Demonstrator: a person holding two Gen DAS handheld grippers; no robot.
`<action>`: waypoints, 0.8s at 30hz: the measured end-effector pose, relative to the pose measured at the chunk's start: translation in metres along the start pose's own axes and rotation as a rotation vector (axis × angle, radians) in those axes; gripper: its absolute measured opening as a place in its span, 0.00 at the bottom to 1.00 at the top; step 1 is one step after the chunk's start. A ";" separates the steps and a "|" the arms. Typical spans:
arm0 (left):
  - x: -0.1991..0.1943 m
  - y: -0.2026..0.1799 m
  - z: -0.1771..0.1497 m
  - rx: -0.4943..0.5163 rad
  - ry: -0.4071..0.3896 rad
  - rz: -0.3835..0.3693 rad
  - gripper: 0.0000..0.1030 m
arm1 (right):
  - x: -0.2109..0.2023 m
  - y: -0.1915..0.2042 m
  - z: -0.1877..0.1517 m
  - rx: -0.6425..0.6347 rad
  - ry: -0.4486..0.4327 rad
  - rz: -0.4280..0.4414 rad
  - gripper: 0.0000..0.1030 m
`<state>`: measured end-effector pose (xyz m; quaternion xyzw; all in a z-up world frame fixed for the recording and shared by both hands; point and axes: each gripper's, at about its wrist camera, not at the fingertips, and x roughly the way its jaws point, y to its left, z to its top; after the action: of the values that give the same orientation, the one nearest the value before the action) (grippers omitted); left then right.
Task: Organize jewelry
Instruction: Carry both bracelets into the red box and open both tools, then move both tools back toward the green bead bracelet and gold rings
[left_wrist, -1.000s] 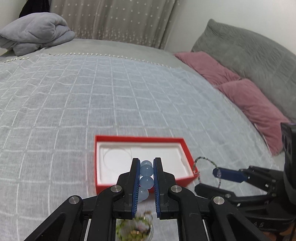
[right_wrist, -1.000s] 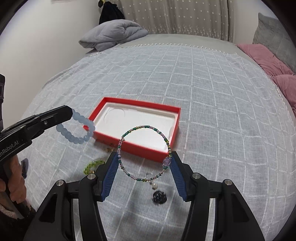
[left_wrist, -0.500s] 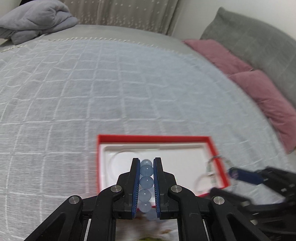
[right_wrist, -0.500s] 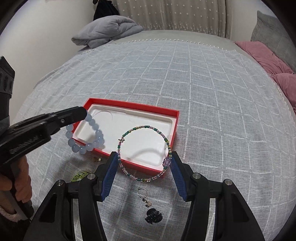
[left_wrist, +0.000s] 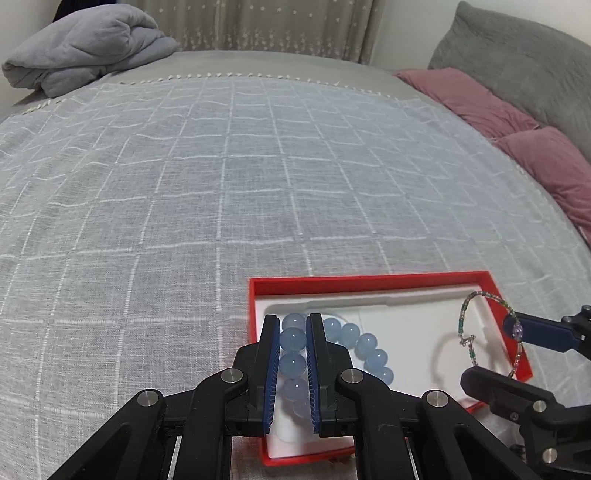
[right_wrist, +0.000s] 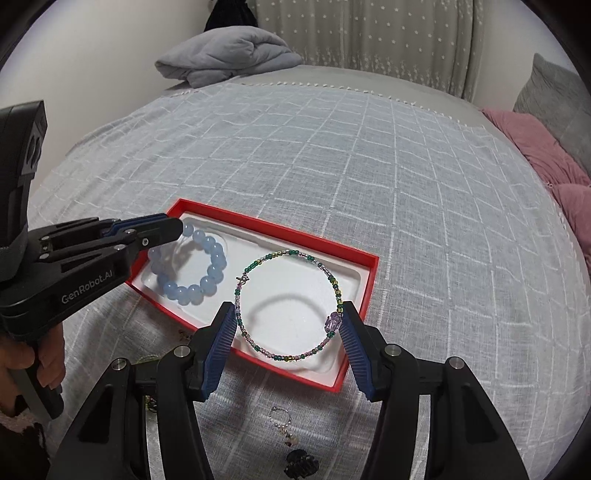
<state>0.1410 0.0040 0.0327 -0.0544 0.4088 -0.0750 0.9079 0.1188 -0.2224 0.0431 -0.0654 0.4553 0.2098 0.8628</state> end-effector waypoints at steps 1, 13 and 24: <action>0.000 0.001 0.000 -0.003 0.001 -0.001 0.08 | 0.002 0.001 0.000 -0.005 0.005 -0.002 0.58; -0.017 -0.001 -0.005 0.011 -0.025 0.004 0.11 | -0.001 0.001 -0.001 -0.022 0.017 -0.003 0.60; -0.056 0.000 -0.019 0.003 -0.048 0.028 0.44 | -0.040 -0.002 -0.012 -0.025 -0.015 -0.023 0.65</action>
<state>0.0904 0.0138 0.0613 -0.0492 0.3876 -0.0618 0.9185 0.0910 -0.2401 0.0688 -0.0796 0.4454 0.2059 0.8677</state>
